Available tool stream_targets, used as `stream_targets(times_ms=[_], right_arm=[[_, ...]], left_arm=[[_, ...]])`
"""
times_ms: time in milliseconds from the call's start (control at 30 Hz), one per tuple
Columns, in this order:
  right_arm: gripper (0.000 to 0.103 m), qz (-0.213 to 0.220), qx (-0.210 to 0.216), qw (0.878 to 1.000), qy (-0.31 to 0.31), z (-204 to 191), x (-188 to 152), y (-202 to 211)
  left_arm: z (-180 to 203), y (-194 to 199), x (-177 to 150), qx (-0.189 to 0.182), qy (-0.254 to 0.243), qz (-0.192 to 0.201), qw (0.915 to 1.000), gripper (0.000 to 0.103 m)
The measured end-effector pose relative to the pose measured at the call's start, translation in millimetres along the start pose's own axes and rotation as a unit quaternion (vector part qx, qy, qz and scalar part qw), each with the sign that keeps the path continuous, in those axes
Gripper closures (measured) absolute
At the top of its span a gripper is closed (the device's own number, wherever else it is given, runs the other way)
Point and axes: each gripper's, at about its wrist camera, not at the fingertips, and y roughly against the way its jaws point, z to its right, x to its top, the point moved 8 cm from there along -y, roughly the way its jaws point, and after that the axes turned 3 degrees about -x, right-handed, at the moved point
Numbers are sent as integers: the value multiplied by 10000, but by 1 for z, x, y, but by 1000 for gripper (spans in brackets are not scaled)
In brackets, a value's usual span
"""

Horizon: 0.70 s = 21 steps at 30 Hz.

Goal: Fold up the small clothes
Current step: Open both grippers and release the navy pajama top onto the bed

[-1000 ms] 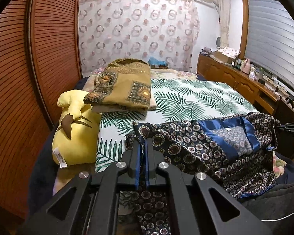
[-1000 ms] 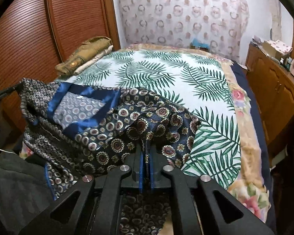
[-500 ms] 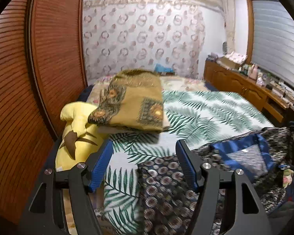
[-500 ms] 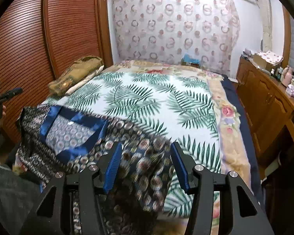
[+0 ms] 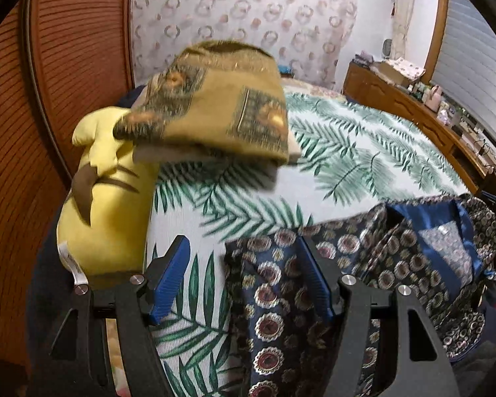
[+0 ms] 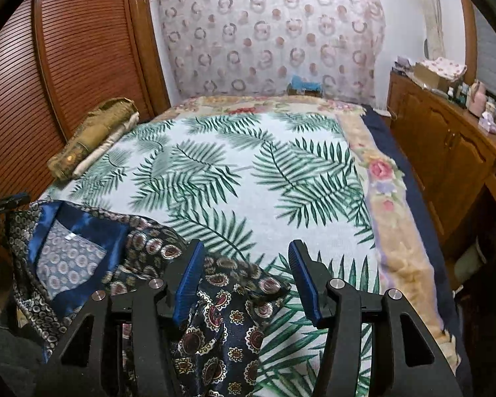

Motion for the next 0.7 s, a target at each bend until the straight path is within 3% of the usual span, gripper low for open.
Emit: stream_targets(times_ms=[500, 700], right_arm=[[48, -491, 274, 9984, -48, -1, -14, -20], [47, -593, -37, 9981, 132, -2, -16, -28]], left_arm=[[5, -12, -10, -181, -6, -187, 9997, 36], [8, -14, -10, -210, 7, -175, 9996, 53]])
